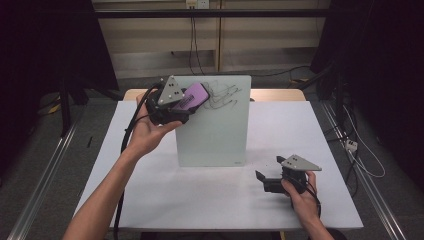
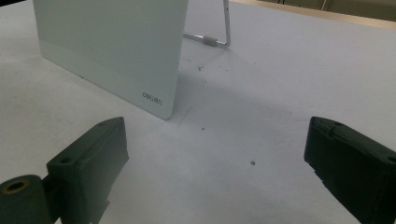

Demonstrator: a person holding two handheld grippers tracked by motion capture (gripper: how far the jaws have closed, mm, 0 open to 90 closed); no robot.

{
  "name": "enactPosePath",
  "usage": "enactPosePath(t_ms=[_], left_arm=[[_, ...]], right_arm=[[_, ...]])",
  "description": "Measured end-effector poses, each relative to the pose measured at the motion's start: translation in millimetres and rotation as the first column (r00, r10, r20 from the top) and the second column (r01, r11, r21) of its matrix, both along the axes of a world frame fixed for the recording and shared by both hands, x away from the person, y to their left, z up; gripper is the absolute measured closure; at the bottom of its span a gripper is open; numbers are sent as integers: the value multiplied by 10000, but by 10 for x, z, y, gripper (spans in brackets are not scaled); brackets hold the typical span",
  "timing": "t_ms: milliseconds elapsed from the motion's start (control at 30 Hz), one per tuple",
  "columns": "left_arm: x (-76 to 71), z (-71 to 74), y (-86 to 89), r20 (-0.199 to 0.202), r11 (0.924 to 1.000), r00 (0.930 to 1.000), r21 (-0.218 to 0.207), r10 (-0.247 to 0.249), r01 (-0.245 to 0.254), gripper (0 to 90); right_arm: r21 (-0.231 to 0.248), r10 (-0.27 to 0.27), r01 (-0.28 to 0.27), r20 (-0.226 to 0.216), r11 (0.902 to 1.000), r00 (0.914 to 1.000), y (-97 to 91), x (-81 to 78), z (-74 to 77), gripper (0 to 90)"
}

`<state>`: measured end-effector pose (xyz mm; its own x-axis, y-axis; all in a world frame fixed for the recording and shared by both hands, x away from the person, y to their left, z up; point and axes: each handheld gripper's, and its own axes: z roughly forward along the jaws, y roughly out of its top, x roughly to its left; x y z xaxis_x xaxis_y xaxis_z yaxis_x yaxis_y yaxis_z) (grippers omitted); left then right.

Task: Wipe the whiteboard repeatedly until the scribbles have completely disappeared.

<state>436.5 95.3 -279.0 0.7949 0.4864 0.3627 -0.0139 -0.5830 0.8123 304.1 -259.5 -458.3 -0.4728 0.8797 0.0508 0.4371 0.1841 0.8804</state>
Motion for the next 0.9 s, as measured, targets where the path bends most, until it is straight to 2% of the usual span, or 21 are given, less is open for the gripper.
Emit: enactPosePath(t_ms=[333, 433, 600, 700, 900], left_arm=[[-73, -173, -40, -251, 9993, 9996, 347, -159, 168, 411], [-124, -277, -54, -335, 9980, 9992, 575, -227, 246, 411], [-174, -412, -62, -473, 9971, 9983, 664, -338, 370, 411], [-160, -392, -54, -612, 9965, 9973, 706, -394, 437, 411], [-97, -246, -13, -457, 9984, 9986, 483, -272, 295, 411]], right_arm=[[7, -4, 4, -8, 10000, 10000, 4, 1, 1, 64], [5, 7, -7, 8, 10000, 10000, -2, -2, 1, 63], [3, -4, 3, 4, 10000, 10000, -3, -1, 1, 63], [-8, 8, -8, 14, 10000, 10000, 0, -2, 1, 63], [13, -19, 19, 2, 10000, 10000, -3, 3, 0, 62]])
